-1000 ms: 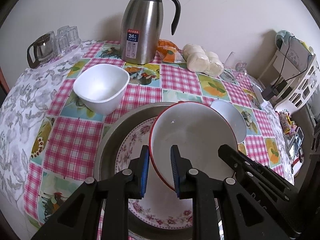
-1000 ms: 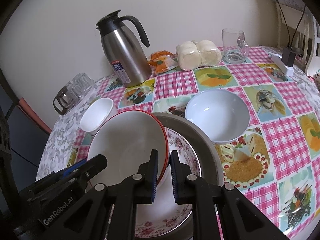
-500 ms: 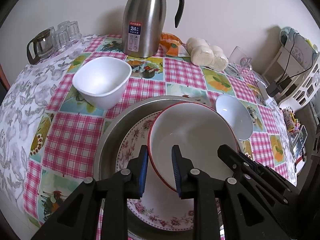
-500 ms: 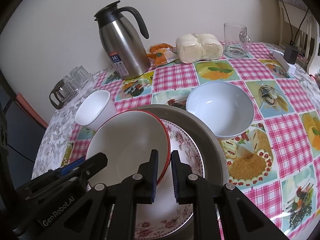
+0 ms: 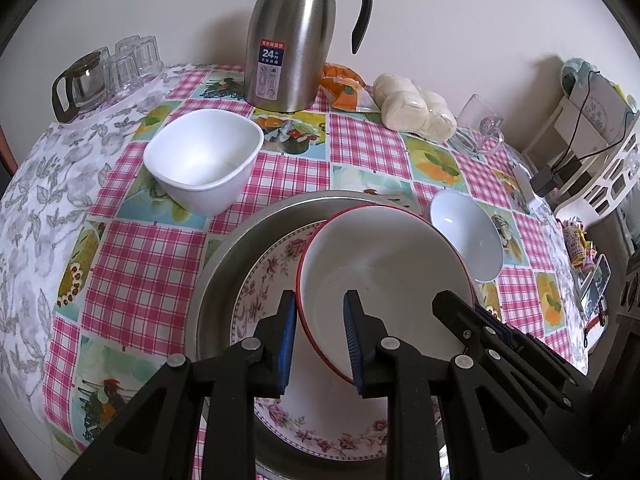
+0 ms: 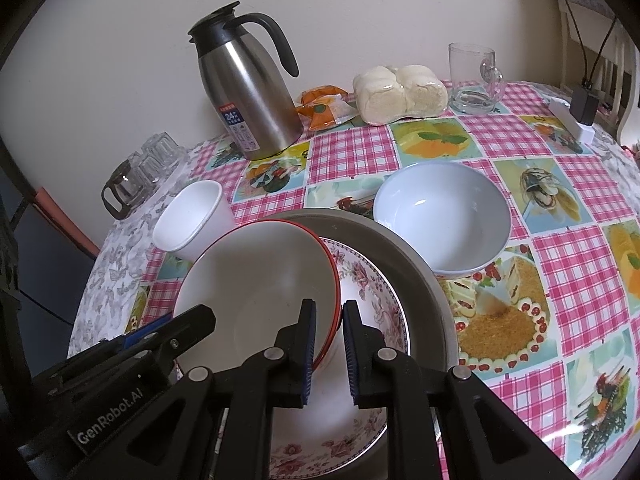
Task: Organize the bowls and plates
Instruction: 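Lower the red-rimmed bowl onto the floral plate with both tools, then open both tools and release the red-rimmed bowl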
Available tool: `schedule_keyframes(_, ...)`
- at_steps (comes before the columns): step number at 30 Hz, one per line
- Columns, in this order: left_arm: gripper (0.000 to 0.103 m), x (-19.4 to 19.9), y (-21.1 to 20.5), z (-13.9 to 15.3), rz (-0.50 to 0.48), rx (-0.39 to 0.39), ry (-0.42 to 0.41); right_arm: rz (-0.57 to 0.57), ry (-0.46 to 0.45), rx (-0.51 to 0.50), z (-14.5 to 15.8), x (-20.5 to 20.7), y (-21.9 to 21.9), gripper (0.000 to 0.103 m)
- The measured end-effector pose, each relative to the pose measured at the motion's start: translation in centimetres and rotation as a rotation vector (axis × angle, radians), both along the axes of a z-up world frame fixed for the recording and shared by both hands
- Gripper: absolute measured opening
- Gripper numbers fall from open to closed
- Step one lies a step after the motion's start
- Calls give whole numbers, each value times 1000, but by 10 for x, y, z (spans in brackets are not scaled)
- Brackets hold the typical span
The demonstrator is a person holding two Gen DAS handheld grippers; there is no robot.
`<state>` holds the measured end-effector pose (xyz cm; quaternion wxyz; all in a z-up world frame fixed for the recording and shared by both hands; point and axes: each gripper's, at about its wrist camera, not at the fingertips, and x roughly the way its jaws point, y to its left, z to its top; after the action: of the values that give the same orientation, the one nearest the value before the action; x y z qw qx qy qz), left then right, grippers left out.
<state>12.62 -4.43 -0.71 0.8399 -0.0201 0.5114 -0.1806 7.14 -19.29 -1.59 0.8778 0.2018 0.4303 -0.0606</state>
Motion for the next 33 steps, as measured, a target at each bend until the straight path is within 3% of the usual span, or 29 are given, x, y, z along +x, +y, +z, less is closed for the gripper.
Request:
schedule_keyframes(13, 28, -2, 7, 15, 18, -1, -12, -27, 20, -43, 11, -6, -6, 16)
schedule_keyframes(19, 35, -5, 12, 28, 38, 2, -40, -57, 11, -82, 26, -15, -15, 16)
schedule_keyframes(20, 40, -5, 13, 29, 45, 4, -41, -61, 10, -89, 28, -16, -16, 16)
schedule_keyframes(21, 47, -5, 14, 29, 51, 7, -42, -66, 8, -95, 31, -18, -17, 22)
schedule_keyframes(22, 49, -5, 15, 30, 58, 11, -45, -72, 7, -101, 33, -19, -19, 27)
schedule_keyframes(24, 52, -5, 17, 31, 73, 17, -47, -84, 6, -127, 37, -21, -19, 46)
schedule_keyframes(26, 55, -4, 20, 31, 93, 25, -41, -86, 3, -143, 40, -22, -19, 57)
schedule_keyframes(32, 65, -1, 26, 28, 140, 67, -37, -80, 15, -155, 39, -21, -18, 75)
schedule_keyframes(33, 71, 0, 28, 27, 151, 75, -32, -79, 15, -156, 39, -20, -18, 77)
